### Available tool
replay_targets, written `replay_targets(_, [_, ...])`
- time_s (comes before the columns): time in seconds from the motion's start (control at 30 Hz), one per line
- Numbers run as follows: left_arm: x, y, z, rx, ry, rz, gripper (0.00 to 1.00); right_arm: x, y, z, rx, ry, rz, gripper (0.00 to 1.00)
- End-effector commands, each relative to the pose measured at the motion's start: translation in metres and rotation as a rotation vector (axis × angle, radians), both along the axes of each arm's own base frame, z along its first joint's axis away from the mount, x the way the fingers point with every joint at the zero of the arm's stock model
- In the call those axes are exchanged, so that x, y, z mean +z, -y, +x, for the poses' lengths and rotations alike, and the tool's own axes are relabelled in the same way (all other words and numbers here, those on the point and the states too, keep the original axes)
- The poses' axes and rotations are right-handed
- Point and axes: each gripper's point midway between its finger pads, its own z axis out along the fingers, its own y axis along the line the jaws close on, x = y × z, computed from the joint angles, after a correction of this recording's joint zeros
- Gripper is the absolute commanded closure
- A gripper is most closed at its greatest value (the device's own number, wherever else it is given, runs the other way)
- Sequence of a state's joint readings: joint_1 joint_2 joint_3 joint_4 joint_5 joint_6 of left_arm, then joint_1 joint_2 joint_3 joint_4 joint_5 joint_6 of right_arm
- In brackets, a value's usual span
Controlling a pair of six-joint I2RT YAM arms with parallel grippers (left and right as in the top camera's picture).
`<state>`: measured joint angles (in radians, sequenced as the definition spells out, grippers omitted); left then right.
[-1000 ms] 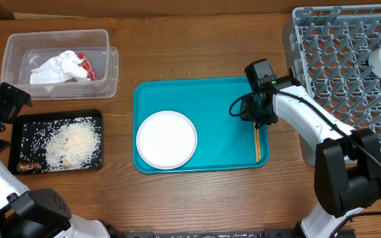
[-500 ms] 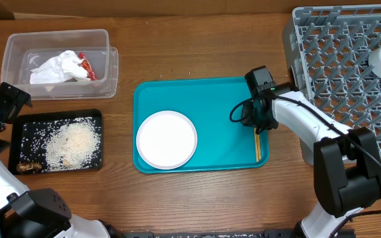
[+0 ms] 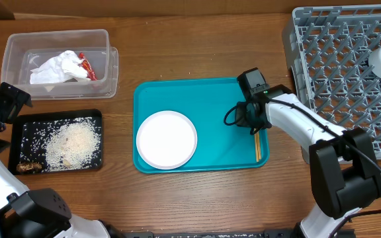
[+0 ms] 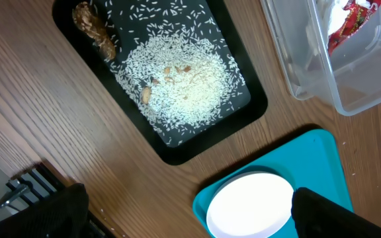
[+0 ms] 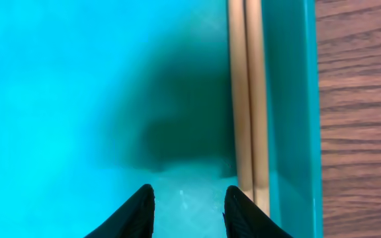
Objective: Sort waste into correct bins and load items into the dishwasher
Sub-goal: 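Close the right gripper on one chopstick and lift it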
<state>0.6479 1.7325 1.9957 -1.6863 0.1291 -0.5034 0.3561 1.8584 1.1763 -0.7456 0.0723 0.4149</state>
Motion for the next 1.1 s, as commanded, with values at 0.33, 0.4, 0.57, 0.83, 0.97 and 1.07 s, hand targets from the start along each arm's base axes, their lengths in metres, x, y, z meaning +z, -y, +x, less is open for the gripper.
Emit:
replay_targets(0.33, [-0.001,0.002,0.0,0.01,-0.006,0.0,0.0,-0.002,0.014,0.003,0.007,0.026,-0.083,0.63])
replay_targets(0.4, [-0.001,0.002,0.0,0.01,-0.006,0.001,0.0,-0.002,0.013,0.004,0.011,0.028,-0.084,0.63])
replay_targets(0.57, [-0.001,0.002,0.0,0.009,-0.006,0.001,0.0,-0.002,0.009,0.005,0.017,0.034,-0.063,0.63])
replay_targets(0.83, [-0.001,0.001,0.0,0.011,-0.006,0.001,0.0,-0.007,0.01,0.004,0.017,0.038,-0.061,0.63])
replay_targets(0.97, [-0.001,0.001,0.0,0.011,-0.006,0.001,0.0,-0.013,0.011,0.0,0.017,0.038,-0.061,0.63])
replay_targets(1.07, [-0.001,0.001,0.0,0.011,-0.006,0.001,0.0,-0.014,0.011,0.0,0.017,0.036,-0.061,0.63])
